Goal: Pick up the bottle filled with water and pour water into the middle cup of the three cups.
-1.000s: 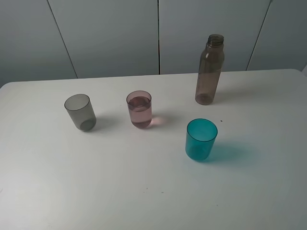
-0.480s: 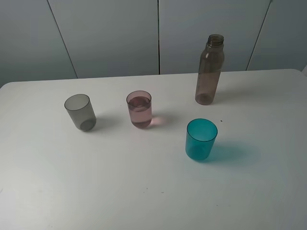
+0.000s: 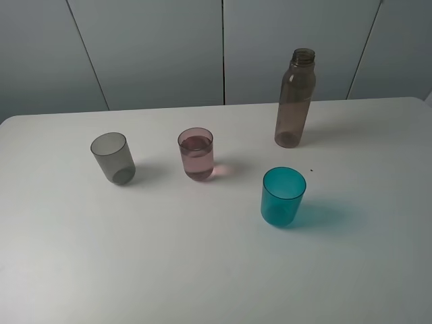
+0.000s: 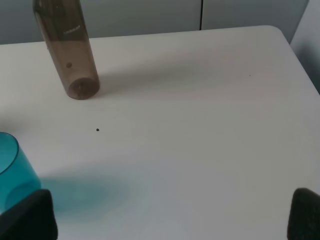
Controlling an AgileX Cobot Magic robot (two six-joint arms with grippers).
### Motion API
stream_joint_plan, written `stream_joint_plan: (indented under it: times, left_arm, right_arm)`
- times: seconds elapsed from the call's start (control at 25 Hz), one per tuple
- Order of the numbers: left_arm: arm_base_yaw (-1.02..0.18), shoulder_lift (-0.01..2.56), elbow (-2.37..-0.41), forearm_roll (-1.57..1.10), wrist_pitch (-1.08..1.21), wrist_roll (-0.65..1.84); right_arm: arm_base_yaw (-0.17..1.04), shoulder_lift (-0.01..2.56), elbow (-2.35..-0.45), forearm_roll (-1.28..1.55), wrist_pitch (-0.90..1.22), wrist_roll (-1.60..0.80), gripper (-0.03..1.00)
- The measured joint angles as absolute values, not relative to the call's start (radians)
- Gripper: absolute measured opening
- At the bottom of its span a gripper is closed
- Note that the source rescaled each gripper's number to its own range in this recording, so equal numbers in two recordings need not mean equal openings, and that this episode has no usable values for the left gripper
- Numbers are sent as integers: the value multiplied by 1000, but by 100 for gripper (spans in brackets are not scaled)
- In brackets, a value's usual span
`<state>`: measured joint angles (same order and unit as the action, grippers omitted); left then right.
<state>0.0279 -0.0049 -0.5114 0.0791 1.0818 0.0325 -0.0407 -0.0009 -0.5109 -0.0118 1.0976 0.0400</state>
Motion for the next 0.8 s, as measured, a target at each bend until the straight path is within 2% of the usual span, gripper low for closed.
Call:
stream_joint_plan:
  times: [0.8]
  left_arm:
    - [28,-5,-511,79,1082,32]
  right_arm:
    - [-41,-1,-511,-12,1098,40,100]
